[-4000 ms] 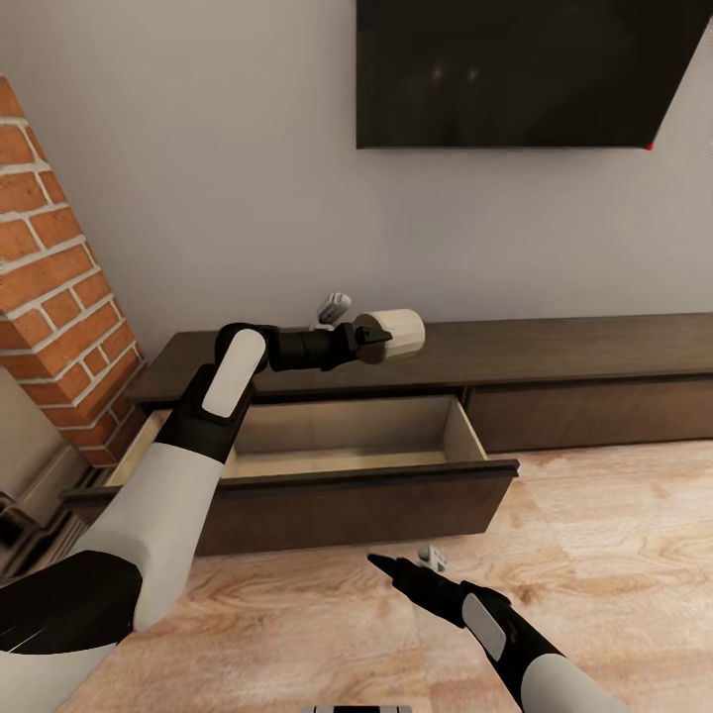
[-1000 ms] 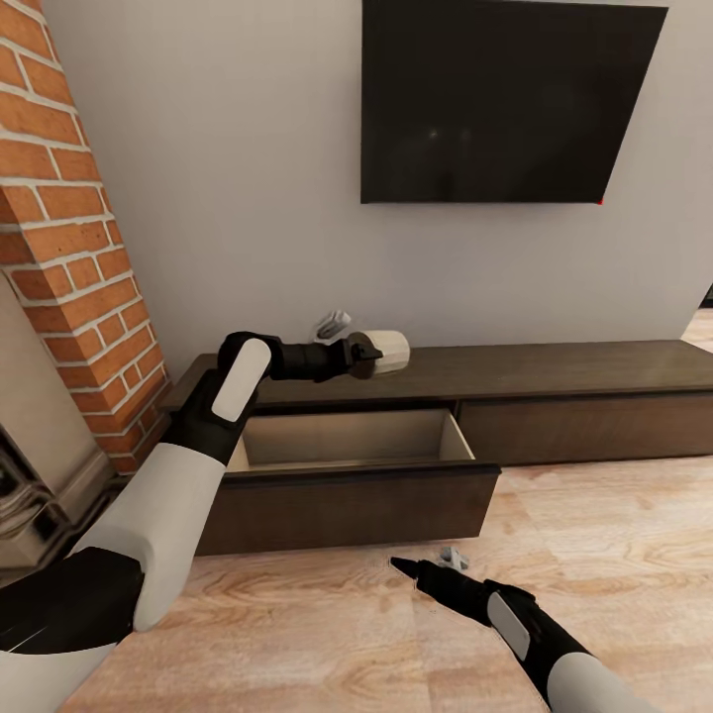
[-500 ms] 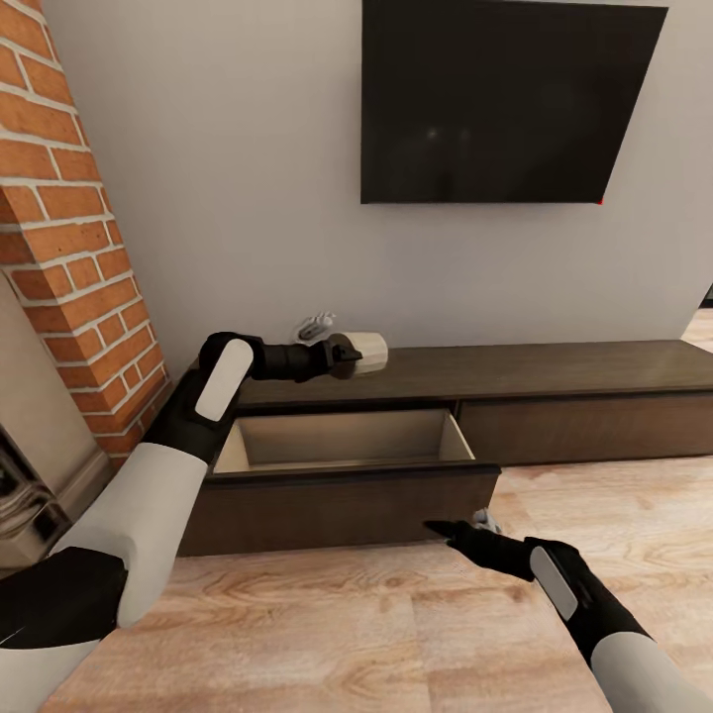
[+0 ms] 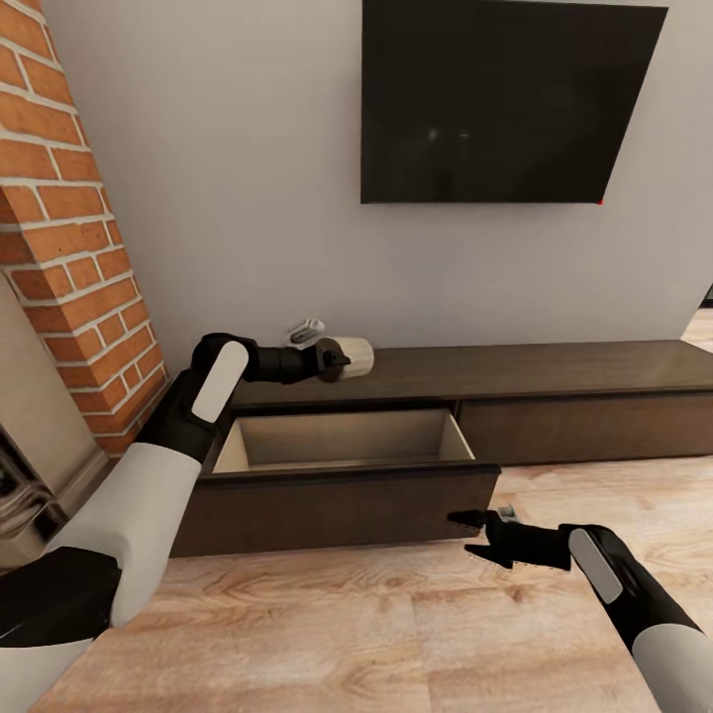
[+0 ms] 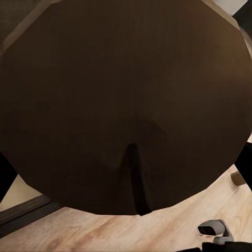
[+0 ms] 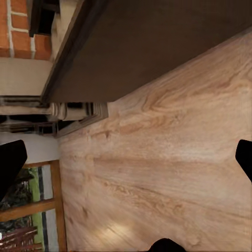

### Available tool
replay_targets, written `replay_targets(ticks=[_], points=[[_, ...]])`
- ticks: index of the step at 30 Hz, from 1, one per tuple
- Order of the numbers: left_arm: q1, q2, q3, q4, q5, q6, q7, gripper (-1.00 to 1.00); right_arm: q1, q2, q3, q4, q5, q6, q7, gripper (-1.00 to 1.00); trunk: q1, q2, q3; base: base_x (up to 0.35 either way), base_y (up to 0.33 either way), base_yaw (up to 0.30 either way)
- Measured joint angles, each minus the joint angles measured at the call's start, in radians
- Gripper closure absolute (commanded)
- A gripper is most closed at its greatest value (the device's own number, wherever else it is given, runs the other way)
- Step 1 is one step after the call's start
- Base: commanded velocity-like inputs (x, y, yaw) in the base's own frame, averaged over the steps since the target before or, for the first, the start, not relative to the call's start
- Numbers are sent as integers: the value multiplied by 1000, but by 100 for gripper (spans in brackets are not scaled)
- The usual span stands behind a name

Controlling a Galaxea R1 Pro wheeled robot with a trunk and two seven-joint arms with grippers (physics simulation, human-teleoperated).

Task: Place each of the two pumpkins and all three candles from the living room inside a cabinet in the living room (use any cabinet), then make sure every cabinet is closed, and position the cauldron so it is next to a table in the living room.

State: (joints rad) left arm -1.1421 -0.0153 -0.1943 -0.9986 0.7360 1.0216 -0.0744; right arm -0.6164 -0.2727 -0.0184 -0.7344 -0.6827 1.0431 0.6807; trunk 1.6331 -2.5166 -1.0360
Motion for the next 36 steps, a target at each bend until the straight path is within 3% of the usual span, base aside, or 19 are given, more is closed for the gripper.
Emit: replay_targets(ticks=[2,6,9,15,21,24,28,31,34,35,36], points=[[0,0,0,1,0,0,0,100,-18,-2,0,0,-8,0,1,-100,0,0,0,0,0,0],[0,0,-1,27,-8,0,15,100,-109,-5,5,0,-13,0,-3,-100,0,0,0,0,0,0],[-1,0,-1,64,-17,0,54,100,-171,-4,17,0,-10,1,-25,-100,0,0,0,0,0,0],[0,7,-2,152,-19,3,89,100,-319,-4,63,3,-19,4,-165,-100,0,0,0,0,0,0],[-7,9,-4,292,-21,5,90,100,-444,3,69,14,-17,4,-294,-100,0,0,0,0,0,0],[-9,8,-4,343,-21,5,91,100,-485,27,70,29,-14,3,-347,-100,0,0,0,0,0,0],[-12,4,-4,450,-22,4,91,100,-550,101,69,120,-13,3,-493,-100,0,0,0,0,0,0],[-21,0,-6,483,-17,4,93,100,-586,129,69,167,-13,3,-552,-100,0,0,0,0,0,0],[-68,-3,-25,514,-31,5,96,100,-606,150,69,190,-5,2,-601,-100,0,0,0,0,0,0],[-111,-3,-32,530,-46,5,98,100,-611,156,68,195,1,2,-634,-100,0,0,0,0,0,0],[-132,-4,-32,536,-29,4,97,100,-612,159,69,196,2,2,-646,-100,0,0,0,0,0,0]])
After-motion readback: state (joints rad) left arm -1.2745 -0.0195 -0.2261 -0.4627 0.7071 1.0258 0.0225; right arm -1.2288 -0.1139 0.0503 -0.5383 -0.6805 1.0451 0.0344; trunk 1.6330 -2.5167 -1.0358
